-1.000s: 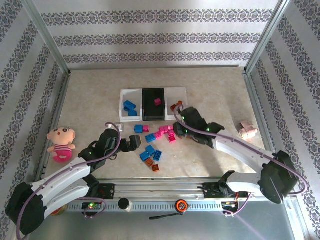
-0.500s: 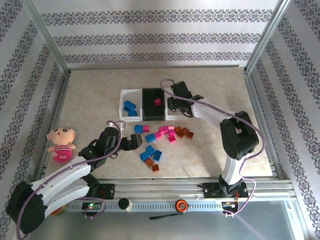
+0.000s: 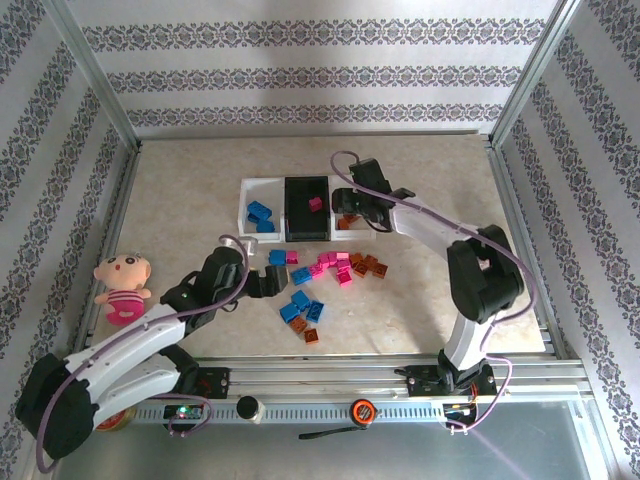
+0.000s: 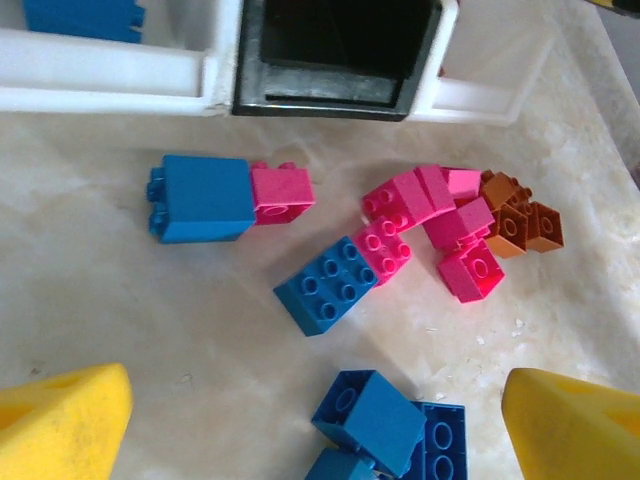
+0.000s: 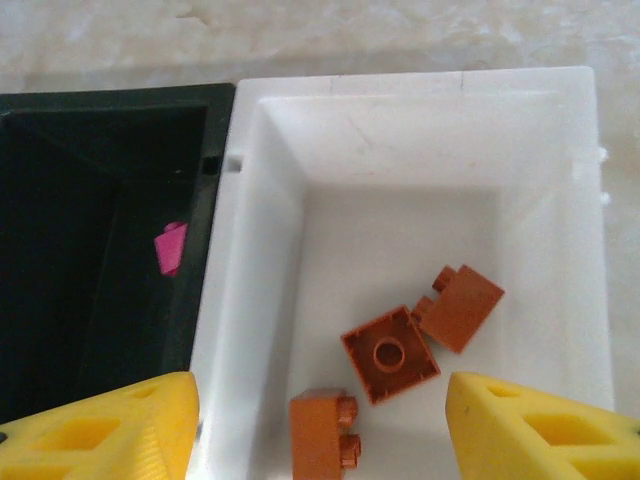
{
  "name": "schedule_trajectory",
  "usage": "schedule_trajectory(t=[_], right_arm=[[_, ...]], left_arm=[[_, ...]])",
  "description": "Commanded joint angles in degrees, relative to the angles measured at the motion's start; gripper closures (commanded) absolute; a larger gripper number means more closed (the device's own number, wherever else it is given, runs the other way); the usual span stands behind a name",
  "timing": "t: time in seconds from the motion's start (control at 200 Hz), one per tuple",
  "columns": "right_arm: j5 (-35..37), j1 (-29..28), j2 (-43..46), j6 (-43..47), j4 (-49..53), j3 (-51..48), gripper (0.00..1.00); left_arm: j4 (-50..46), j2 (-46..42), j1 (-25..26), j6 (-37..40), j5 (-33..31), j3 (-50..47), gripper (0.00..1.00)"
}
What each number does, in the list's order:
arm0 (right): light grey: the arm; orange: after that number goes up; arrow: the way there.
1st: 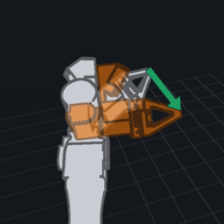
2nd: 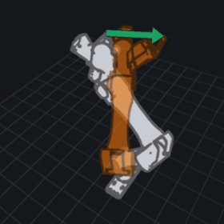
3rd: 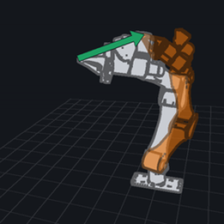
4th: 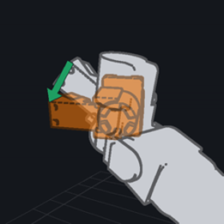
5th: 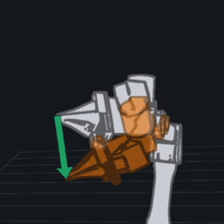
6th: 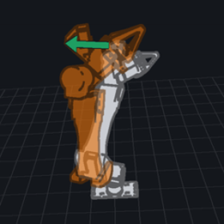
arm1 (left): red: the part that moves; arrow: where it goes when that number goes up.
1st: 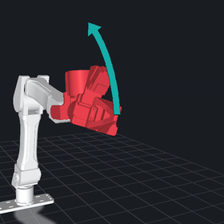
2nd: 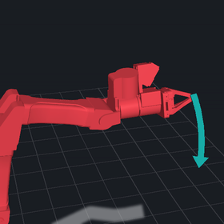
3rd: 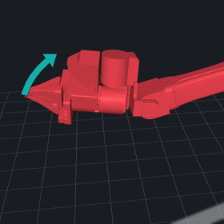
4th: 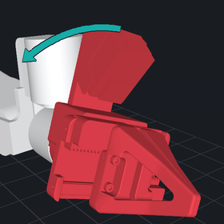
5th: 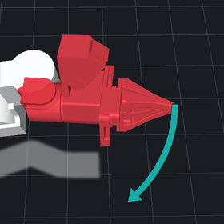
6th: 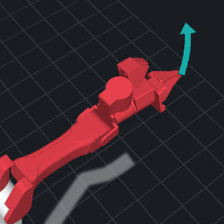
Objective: Sort the legos into containers by color
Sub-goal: Place the lego in the container, then pick up the lego from the middle-left of the table.
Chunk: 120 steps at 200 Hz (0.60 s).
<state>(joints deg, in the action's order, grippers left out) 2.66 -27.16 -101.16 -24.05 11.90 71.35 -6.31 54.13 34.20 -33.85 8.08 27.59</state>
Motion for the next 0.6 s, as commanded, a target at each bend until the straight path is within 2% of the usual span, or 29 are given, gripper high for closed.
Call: schedule_trajectory(t=[0.0, 0.14, 0.225, 0.595], right_arm=[[-0.8, -1.3, 5.6, -0.6, -1.9, -4.4, 0.33], [-0.7, -2.0, 9.8, -1.2, -3.1, -11.0, 0.33], [-1.0, -2.1, 12.3, -1.8, -4.1, -14.6, 0.33], [-1.3, -2.3, 17.2, -2.8, -6.0, -21.8, 0.33]], left_arm=[[-5.0, 4.7, 2.6, 4.8, 3.0, 3.6, 0.08], [-9.1, 12.6, 12.4, 8.0, -2.8, 7.5, 0.12], [-12.5, 16.5, 15.9, 8.2, -5.3, 9.7, 0.17], [-14.8, 18.0, 17.1, 7.3, -7.7, 6.4, 0.21]])
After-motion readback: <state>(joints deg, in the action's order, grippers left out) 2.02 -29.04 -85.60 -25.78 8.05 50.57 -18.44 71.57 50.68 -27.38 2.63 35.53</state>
